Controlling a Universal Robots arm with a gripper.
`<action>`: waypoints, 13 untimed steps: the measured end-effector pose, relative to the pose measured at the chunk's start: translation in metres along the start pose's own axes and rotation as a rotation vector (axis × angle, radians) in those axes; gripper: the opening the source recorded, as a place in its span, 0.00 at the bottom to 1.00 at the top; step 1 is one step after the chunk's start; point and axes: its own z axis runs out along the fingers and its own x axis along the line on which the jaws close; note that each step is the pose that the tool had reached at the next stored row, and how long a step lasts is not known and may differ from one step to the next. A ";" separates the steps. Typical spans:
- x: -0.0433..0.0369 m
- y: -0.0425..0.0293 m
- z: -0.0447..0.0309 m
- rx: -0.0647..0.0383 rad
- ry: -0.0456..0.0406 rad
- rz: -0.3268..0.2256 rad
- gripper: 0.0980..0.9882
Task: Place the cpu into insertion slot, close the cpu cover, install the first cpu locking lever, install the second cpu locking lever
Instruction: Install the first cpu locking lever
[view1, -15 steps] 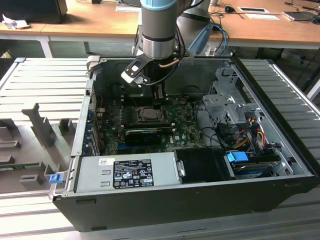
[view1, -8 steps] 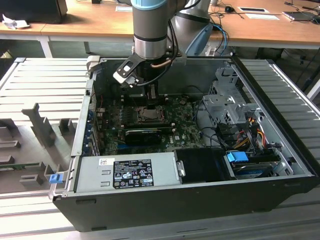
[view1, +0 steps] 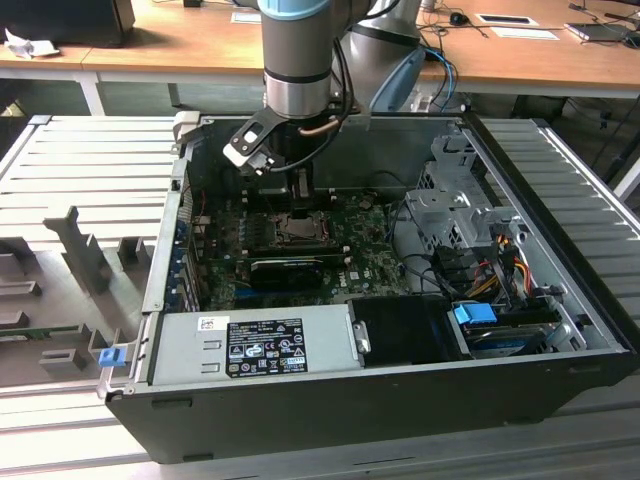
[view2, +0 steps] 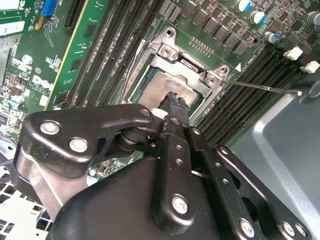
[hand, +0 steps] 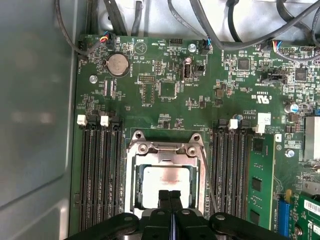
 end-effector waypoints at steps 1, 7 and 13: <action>-0.0001 0.0000 -0.0002 0.000 -0.0001 0.000 0.01; -0.0001 0.0002 -0.0056 0.000 0.0000 0.000 0.01; -0.0001 0.0002 -0.0059 0.000 -0.0001 0.000 0.01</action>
